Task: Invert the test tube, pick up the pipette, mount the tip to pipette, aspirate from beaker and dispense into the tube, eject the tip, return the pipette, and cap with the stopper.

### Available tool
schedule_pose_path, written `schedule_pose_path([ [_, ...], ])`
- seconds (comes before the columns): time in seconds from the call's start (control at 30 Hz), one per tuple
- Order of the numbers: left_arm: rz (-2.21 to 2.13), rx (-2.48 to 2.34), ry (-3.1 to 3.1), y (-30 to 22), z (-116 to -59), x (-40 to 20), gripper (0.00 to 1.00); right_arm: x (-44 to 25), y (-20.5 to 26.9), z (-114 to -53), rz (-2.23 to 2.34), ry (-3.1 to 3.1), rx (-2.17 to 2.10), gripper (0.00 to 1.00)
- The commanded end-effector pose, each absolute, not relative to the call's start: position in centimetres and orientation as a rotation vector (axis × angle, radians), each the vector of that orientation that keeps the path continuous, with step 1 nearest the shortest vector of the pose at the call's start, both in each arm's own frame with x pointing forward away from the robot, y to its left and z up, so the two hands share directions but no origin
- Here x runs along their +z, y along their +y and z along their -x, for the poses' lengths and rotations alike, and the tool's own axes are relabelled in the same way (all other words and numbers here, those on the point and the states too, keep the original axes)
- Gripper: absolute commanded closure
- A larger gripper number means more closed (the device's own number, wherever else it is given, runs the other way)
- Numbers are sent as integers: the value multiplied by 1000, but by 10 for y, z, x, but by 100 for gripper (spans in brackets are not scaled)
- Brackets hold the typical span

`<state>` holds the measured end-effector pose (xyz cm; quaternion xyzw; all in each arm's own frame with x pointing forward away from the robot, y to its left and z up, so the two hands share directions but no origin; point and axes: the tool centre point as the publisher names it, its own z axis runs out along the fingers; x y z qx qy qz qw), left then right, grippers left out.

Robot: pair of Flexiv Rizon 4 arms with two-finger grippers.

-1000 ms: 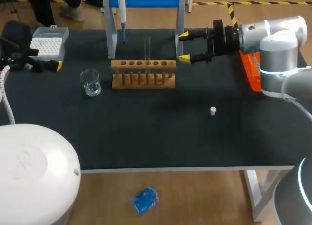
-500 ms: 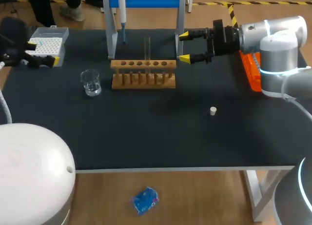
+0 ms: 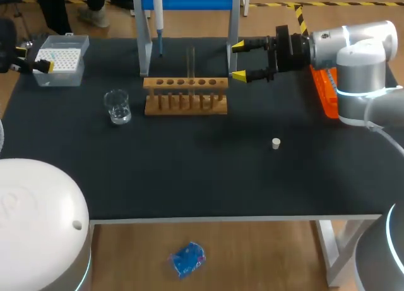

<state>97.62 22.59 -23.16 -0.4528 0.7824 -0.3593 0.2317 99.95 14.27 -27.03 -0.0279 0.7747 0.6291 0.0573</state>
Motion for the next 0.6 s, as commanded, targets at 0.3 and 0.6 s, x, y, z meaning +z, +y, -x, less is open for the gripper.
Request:
schedule_pose_path([
  [0.3, 1272, -987, 2098, 237, -1016, -250, 0, -271, 142, -1000, 87, 2349, 1909, 0],
  [0.6, 1272, -987, 2098, 237, -1016, -250, 0, -271, 142, -1000, 87, 2349, 1909, 0],
])
